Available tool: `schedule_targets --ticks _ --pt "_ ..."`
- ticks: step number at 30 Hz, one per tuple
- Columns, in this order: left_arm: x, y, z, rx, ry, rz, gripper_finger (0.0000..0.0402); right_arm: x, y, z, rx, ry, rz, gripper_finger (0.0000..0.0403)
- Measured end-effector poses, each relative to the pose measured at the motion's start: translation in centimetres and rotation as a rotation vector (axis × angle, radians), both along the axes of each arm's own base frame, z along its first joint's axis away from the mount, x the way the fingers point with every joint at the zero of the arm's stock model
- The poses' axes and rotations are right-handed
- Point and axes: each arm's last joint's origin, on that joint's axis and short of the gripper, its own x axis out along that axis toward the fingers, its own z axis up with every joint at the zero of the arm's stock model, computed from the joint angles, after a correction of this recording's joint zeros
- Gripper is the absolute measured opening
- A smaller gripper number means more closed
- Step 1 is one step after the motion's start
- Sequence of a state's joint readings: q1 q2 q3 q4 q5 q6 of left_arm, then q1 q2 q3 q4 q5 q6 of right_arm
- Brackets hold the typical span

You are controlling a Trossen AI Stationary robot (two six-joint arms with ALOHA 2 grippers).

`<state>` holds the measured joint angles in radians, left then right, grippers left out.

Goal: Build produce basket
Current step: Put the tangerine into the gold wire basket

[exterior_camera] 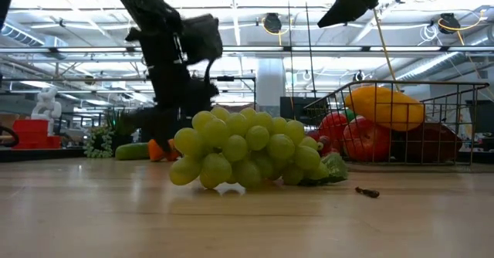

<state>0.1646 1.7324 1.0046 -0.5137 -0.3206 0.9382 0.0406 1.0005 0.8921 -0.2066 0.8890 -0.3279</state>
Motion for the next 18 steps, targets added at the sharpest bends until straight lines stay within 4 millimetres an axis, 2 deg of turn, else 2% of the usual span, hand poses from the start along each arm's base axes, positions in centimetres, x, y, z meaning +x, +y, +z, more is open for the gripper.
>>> schedule_targets --ticks 5,11,18 --pt "0.5 -0.4 -1.9 0.074 0.111 -0.114 0.0330 0.0 0.0 0.0 0.000 0.002 0.000 0.0377" --pt "0.5 -0.3 -2.1 0.088 0.131 -0.124 0.0267 0.0 0.0 0.0 -0.001 0.007 0.001 0.0377" --pt "0.1 0.8 -2.1 0.077 0.138 -0.090 0.0221 0.0 0.0 0.0 0.000 0.004 0.001 0.0377"
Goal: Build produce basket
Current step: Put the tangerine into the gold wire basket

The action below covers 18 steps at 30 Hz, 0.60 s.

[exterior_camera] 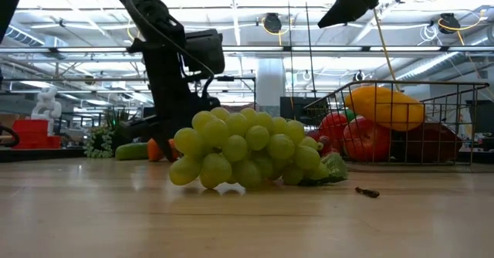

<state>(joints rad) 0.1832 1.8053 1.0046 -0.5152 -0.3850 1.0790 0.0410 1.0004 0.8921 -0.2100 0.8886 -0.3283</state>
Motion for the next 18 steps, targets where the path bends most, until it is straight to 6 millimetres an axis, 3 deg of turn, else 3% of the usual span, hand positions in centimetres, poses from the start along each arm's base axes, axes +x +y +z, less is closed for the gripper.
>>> schedule_targets --ticks 7,18 --pt "-0.3 1.2 0.0 -0.050 -0.005 0.027 0.0174 0.0 0.0 0.0 0.001 -0.001 0.000 0.0377" --pt "-0.4 1.2 -0.2 -0.055 -0.023 0.079 0.0074 0.0 0.0 0.0 0.001 -0.001 0.000 0.0377"
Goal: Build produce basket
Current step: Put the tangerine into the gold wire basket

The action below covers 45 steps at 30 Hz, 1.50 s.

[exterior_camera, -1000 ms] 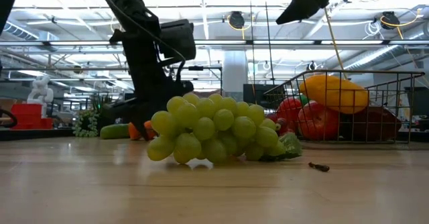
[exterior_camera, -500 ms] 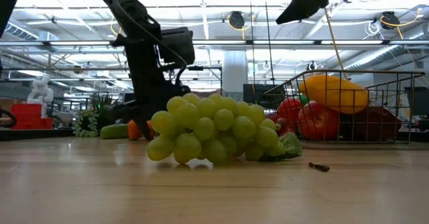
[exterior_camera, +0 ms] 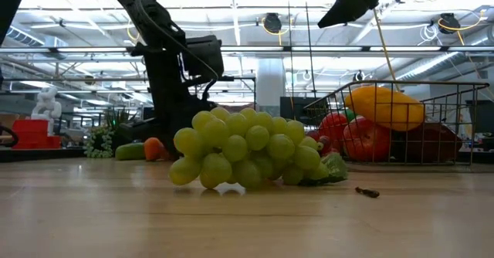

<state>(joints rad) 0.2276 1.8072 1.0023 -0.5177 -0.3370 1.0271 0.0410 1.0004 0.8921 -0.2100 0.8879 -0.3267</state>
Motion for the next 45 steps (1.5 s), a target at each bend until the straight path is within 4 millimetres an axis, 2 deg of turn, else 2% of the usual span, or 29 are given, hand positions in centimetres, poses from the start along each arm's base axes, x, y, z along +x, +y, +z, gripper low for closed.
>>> schedule_targets --ticks 5,13,18,23,29,36,45 --pt "0.1 0.0 0.0 -0.003 -0.018 0.025 0.0014 0.0 0.0 0.0 0.000 0.000 0.000 0.0377" --pt "0.5 -0.8 0.9 0.010 -0.096 0.054 0.0008 0.0 0.0 0.0 0.000 -0.003 0.000 0.0377" --pt "0.8 -1.4 3.9 0.062 -0.265 0.077 0.0008 0.0 0.0 0.0 0.016 -0.021 -0.004 0.0377" --pt "0.4 -1.7 8.8 0.061 -0.554 0.146 0.0005 0.0 0.0 0.0 0.022 -0.031 -0.005 0.0377" --pt "-0.8 -2.0 13.9 -0.055 -0.866 0.153 0.0004 0.0 0.0 0.1 0.041 -0.058 -0.013 0.0377" --pt "-0.9 -2.3 16.8 -0.156 -1.118 0.161 0.0006 0.3 0.3 0.0 0.121 -0.093 0.095 0.0377" --pt "0.1 -2.8 18.0 -0.448 -1.295 0.070 0.0005 2.3 1.0 0.3 0.209 -0.196 0.338 0.0362"
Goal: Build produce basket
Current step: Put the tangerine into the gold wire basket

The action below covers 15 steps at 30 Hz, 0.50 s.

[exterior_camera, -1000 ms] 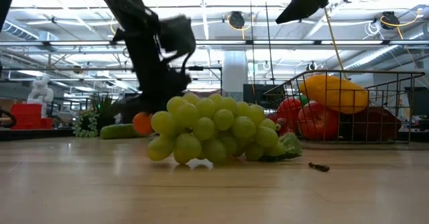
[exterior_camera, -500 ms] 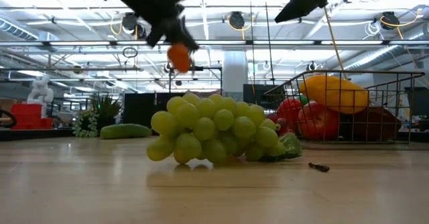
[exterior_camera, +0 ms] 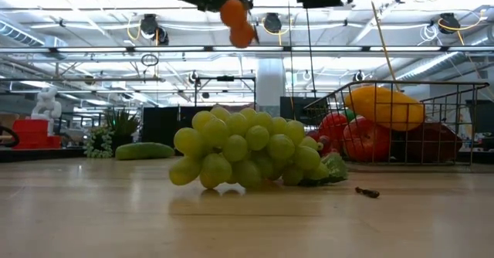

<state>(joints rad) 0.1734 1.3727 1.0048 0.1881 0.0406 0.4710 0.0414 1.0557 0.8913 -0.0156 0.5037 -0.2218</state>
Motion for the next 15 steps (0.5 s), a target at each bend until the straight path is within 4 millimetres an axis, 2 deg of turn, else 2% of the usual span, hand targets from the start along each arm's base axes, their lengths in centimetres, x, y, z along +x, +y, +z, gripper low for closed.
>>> schedule_targets --ticks 4,7,12,15 --pt "0.5 -0.3 0.1 -0.039 -0.055 -0.121 0.0006 1.6 0.3 -0.3 0.028 -0.048 0.104 0.0347" --pt "1.2 -0.6 -0.8 -0.069 -0.026 -0.186 0.0009 3.0 0.6 -0.6 0.047 -0.112 0.169 0.0336" --pt "2.0 -1.2 -1.8 -0.072 -0.003 -0.223 0.0004 5.3 0.7 -2.1 0.088 -0.133 0.252 0.0321" --pt "2.1 -1.3 -2.1 -0.065 0.013 -0.230 0.0011 6.0 0.4 -2.8 0.089 -0.120 0.268 0.0310"
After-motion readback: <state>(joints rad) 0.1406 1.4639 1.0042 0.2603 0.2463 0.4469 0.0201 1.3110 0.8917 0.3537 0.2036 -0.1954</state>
